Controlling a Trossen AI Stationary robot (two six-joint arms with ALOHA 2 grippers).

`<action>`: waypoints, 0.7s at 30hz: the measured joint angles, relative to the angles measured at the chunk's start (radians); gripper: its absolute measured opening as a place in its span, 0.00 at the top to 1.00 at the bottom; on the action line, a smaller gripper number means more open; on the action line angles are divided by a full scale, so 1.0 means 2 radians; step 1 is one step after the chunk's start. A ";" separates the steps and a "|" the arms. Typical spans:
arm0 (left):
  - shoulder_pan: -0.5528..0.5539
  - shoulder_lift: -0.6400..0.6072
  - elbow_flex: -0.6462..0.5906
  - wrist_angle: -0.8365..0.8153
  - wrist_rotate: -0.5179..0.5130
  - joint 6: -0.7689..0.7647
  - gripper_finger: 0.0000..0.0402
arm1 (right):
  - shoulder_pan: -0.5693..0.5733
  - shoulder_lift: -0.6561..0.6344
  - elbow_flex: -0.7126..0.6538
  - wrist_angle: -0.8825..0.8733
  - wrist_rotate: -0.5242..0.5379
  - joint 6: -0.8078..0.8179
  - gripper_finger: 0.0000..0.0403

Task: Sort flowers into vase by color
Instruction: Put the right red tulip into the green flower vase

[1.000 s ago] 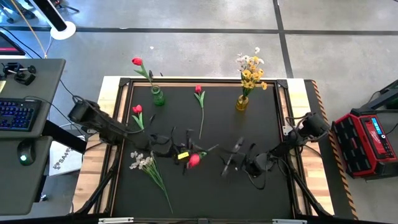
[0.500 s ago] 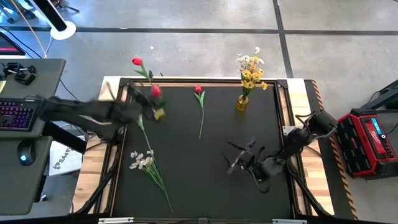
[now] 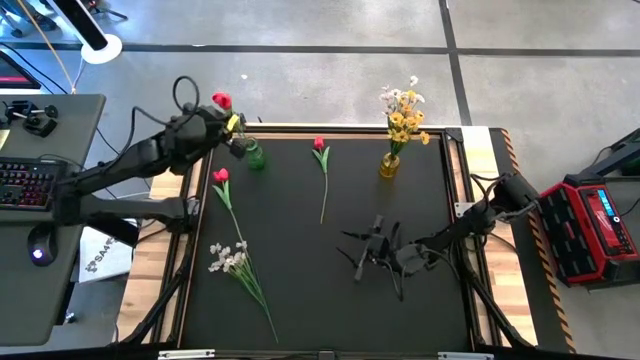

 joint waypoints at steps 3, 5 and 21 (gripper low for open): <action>0.032 0.016 0.000 0.003 0.025 -0.018 1.00 | 0.000 0.000 0.000 -0.001 -0.003 -0.001 0.51; 0.050 0.025 0.000 0.011 0.033 -0.020 1.00 | 0.000 0.000 0.000 -0.001 -0.003 -0.001 0.51; 0.089 0.032 0.000 0.026 0.101 -0.053 1.00 | 0.001 0.000 0.000 -0.002 -0.003 0.004 0.51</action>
